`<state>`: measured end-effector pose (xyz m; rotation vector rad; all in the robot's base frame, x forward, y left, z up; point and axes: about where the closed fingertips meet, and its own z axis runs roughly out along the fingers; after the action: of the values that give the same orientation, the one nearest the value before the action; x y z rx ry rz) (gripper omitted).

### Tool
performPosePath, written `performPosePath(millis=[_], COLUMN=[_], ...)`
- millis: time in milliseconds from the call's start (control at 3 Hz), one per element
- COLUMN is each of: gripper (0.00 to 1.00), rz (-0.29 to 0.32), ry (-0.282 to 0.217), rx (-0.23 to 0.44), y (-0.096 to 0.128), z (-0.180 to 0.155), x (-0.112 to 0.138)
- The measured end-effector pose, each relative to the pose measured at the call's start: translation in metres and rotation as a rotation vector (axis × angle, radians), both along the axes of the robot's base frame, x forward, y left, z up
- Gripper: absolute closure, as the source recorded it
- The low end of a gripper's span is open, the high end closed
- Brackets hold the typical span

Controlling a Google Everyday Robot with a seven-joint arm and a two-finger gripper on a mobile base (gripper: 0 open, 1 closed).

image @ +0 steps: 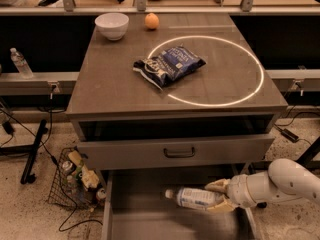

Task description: Place blue plastic bottle into middle drawer

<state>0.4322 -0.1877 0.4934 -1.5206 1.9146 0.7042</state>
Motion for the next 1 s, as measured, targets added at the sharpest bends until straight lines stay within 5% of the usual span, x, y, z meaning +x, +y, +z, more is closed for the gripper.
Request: performPosePath(millis=[667,1000], gripper=[0.99,0.77], rz=[-0.083,-0.09], ry=[0.055,0.072], rx=[0.034,0.045], y=[0.018,0.026], z=[-0.047,-0.057], x=[0.017,0.019])
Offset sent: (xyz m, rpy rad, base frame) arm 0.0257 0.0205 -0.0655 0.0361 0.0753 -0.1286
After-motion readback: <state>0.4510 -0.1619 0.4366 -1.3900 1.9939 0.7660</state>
